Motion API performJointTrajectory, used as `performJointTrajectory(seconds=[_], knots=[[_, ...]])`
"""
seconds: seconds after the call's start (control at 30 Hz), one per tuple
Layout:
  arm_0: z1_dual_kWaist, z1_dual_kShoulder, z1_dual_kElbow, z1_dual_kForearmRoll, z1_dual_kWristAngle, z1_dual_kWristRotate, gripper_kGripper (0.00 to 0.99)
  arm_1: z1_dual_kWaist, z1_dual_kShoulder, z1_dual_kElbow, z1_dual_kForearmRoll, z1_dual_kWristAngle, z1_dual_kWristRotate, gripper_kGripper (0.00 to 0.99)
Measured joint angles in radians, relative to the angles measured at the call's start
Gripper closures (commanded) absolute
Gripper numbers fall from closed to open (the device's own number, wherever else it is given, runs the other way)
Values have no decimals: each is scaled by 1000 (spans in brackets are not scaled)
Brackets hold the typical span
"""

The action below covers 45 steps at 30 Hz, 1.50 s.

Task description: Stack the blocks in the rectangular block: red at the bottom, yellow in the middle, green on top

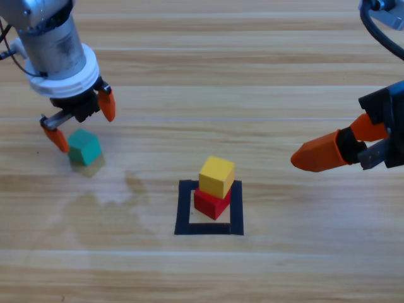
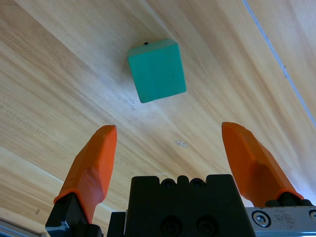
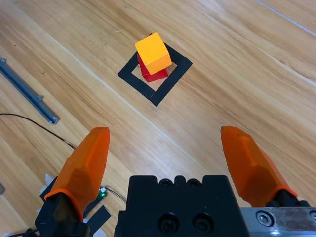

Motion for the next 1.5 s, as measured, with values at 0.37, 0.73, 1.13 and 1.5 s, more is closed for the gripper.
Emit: performJointTrajectory(seconds=[0.37,0.73,1.13,1.5], knots=[[55,67,-20,0,-16,-70,82,-14,41,1,-16,5,0,0],[83,120,-20,0,-16,-70,80,-45,43,2,-16,5,0,0],[83,157,-31,0,-16,-70,271,-46,43,4,-24,14,-1,0],[80,181,-58,-1,-16,-36,824,-47,55,14,-24,14,-6,0]])
